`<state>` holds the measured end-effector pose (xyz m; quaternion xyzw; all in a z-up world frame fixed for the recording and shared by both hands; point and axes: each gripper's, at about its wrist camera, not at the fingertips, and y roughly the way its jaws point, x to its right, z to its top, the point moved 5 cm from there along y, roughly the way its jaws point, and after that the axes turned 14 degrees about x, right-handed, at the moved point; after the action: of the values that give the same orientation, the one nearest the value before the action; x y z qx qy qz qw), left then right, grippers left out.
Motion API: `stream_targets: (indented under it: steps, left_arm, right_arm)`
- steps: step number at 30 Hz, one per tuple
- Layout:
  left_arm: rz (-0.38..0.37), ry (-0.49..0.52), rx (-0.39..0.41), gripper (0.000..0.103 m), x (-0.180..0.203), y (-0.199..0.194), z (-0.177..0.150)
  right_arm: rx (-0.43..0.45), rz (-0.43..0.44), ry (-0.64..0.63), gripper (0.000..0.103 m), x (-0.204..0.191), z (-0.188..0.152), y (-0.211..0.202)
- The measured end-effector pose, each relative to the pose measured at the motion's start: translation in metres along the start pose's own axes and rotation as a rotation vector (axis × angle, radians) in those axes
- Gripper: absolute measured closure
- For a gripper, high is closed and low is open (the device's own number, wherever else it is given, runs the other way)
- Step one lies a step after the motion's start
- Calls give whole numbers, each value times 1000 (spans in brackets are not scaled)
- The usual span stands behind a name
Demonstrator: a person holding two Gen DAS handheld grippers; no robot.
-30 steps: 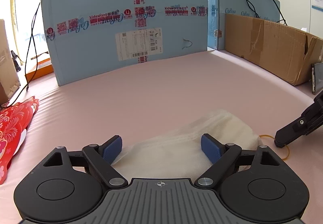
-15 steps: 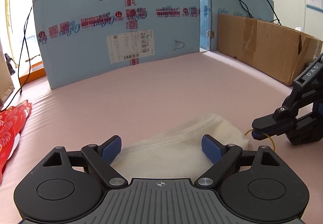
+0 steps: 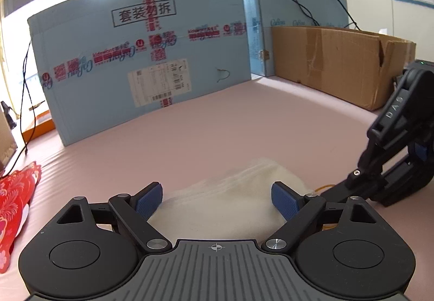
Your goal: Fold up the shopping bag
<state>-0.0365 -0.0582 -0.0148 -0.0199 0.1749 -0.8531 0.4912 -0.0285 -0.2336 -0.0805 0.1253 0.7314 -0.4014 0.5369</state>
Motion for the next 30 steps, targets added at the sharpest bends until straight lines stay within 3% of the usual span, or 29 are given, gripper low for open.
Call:
stream_targets:
  steps: [6,9,10,13,18,22,24,26,30]
  left_arm:
    - [-5,-12,-12,13,-8,9,-2]
    - [-6,-34,-26,13,-24,26,0]
    - [-1,-43,-36,13,-27,31,0]
    - [21,-108,-62,13,-40,38,-3]
    - [53,-128,-69,13,-47,40,-4]
    - [-10,-108,-25,14,-33,26,3]
    - [-54,-90,-19,14,-23,20,4]
    - [-53,-67,-29,14,-17,19,2]
    - [-57,-61,-35,14,-12,21,1]
  right_arm:
    - [14,-46,-187,85,-14,4,-14]
    - [37,-64,-233,90,-18,7,-14]
    - [43,-70,-257,99,-19,7,-13]
    - [42,-59,-209,102,-15,8,-4]
    - [6,-28,-127,102,-11,-2,7]
    - [-6,-18,-76,102,-7,-1,2]
    - [-13,-31,-100,98,-9,-1,-2]
    - [-1,-44,-171,84,-16,0,-8]
    - [30,-69,-249,83,-22,5,-16]
